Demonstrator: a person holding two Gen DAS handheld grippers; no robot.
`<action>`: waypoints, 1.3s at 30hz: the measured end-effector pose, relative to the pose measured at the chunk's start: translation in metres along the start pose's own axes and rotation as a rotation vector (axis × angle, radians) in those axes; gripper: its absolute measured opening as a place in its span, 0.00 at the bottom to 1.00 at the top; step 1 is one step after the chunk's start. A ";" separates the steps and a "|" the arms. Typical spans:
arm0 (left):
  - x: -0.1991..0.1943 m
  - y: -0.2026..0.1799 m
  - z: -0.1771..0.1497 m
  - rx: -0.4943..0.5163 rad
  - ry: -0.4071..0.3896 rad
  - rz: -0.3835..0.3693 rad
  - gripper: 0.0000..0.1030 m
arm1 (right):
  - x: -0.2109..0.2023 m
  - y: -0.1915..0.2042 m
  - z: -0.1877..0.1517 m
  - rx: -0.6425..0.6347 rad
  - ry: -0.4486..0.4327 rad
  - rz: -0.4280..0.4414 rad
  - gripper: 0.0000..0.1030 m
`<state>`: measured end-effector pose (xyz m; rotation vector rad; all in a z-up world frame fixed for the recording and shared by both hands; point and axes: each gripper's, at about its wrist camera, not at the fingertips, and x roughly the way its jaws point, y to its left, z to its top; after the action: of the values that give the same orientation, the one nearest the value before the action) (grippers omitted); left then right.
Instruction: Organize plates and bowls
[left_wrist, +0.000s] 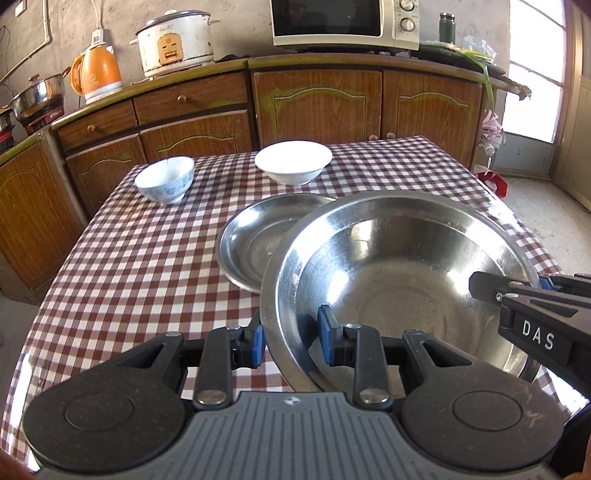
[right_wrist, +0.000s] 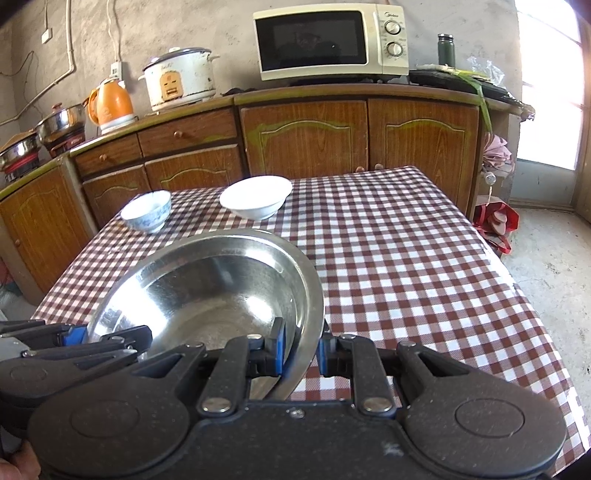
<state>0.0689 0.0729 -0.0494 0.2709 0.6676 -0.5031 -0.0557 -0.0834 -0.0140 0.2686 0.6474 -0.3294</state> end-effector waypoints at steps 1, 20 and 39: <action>0.000 0.001 -0.001 0.000 0.002 0.002 0.29 | 0.001 0.002 -0.001 -0.002 0.003 0.002 0.22; 0.014 0.022 -0.048 -0.001 0.084 0.043 0.28 | 0.024 0.028 -0.046 -0.045 0.107 0.041 0.23; 0.043 0.027 -0.068 0.013 0.129 0.033 0.28 | 0.059 0.030 -0.067 -0.041 0.170 0.055 0.23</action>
<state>0.0768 0.1072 -0.1267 0.3282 0.7842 -0.4617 -0.0362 -0.0457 -0.0983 0.2769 0.8117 -0.2422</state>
